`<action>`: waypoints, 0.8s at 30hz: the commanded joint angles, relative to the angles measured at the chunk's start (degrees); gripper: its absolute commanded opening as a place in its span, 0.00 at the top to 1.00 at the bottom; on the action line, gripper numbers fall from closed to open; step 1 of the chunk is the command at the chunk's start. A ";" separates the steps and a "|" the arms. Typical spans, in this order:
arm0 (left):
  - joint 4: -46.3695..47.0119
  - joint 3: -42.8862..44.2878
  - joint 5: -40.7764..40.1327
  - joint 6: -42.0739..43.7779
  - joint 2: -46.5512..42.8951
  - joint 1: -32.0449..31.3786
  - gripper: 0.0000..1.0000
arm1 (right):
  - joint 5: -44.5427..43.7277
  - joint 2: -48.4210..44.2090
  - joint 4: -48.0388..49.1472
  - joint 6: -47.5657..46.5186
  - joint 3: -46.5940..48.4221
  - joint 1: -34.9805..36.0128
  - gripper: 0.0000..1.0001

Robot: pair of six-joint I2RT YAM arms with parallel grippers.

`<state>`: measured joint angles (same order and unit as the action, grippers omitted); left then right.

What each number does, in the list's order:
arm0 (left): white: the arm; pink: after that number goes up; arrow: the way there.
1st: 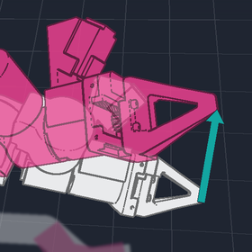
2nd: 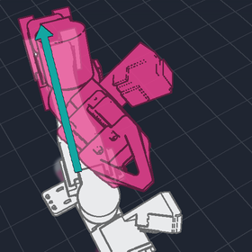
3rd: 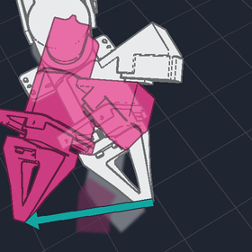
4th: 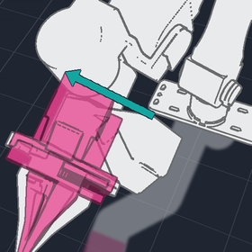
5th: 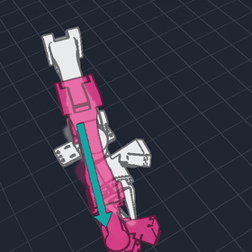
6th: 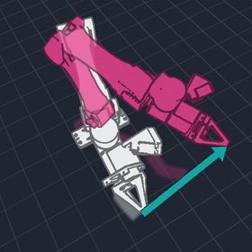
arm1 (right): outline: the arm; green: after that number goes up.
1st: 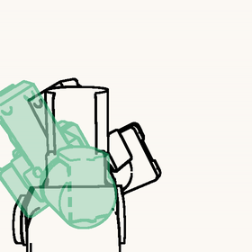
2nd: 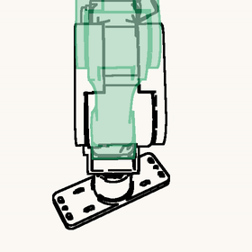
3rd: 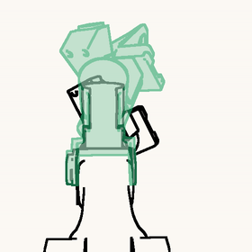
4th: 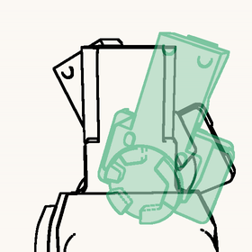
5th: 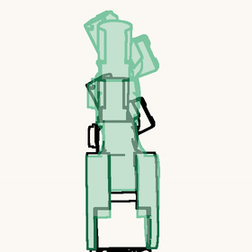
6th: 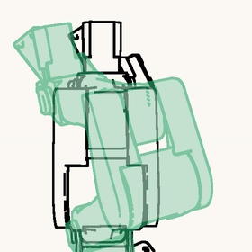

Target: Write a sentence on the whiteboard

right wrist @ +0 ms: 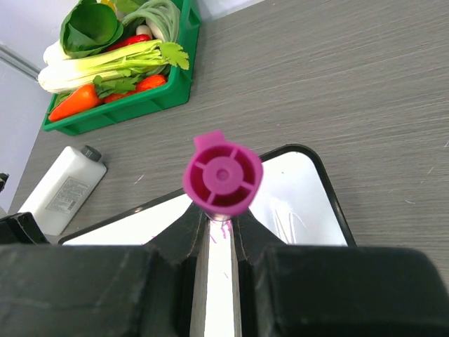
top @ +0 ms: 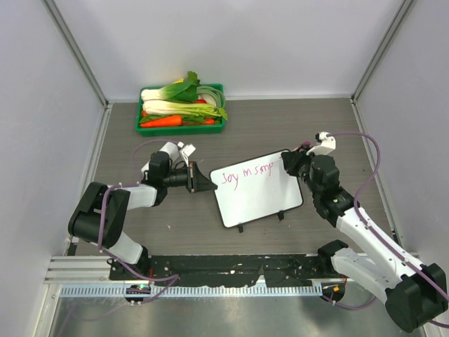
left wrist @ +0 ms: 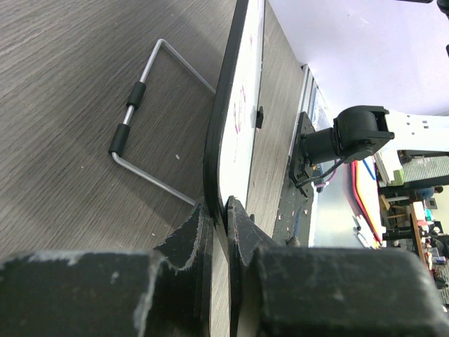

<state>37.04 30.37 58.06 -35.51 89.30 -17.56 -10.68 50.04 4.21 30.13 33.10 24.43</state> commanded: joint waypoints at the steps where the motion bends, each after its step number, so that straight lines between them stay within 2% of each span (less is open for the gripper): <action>1: -2.06 -0.22 0.03 3.95 1.14 -0.63 1.00 | -1.63 -0.04 0.27 -0.51 2.14 -0.78 0.99; 13: -1.97 -0.22 0.21 3.87 1.41 -0.63 1.00 | -0.31 5.68 3.44 -0.43 3.90 -3.51 0.99; 24: -1.97 -0.14 0.21 3.78 1.41 -0.63 1.00 | 0.66 4.97 5.28 0.37 4.34 -3.68 0.99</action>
<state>37.01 30.41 58.11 -35.53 89.32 -17.56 -10.09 55.51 6.09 30.13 34.44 21.10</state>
